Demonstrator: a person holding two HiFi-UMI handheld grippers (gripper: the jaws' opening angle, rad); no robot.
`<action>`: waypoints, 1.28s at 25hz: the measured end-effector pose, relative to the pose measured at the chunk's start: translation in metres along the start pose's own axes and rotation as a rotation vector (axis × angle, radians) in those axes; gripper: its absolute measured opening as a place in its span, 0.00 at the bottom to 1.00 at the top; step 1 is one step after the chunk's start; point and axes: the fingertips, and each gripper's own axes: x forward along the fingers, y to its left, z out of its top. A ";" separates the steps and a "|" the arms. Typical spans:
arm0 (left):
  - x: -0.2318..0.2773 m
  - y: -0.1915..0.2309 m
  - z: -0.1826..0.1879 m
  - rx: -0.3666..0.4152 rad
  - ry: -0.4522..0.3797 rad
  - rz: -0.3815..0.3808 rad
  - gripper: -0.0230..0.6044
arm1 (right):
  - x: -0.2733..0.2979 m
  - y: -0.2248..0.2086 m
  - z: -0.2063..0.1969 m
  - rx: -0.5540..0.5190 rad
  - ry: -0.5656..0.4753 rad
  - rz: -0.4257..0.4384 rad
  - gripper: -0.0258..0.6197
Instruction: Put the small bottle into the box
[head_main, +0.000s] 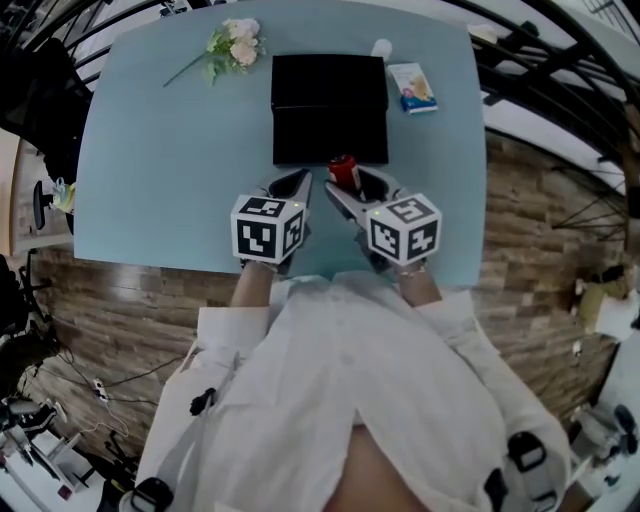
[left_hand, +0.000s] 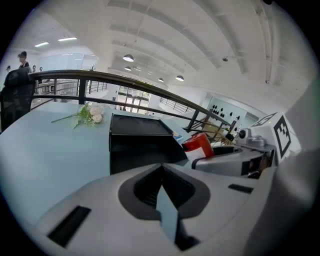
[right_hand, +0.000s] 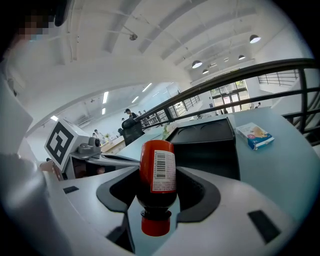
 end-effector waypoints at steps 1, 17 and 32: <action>0.001 -0.001 0.000 -0.003 0.002 0.003 0.04 | 0.000 -0.001 -0.001 0.001 0.004 0.005 0.36; 0.007 0.010 -0.006 -0.019 0.046 -0.037 0.04 | 0.010 -0.005 -0.003 0.041 0.019 -0.023 0.36; 0.007 0.027 -0.005 -0.029 0.075 -0.119 0.04 | 0.026 -0.008 0.007 0.037 0.064 -0.070 0.36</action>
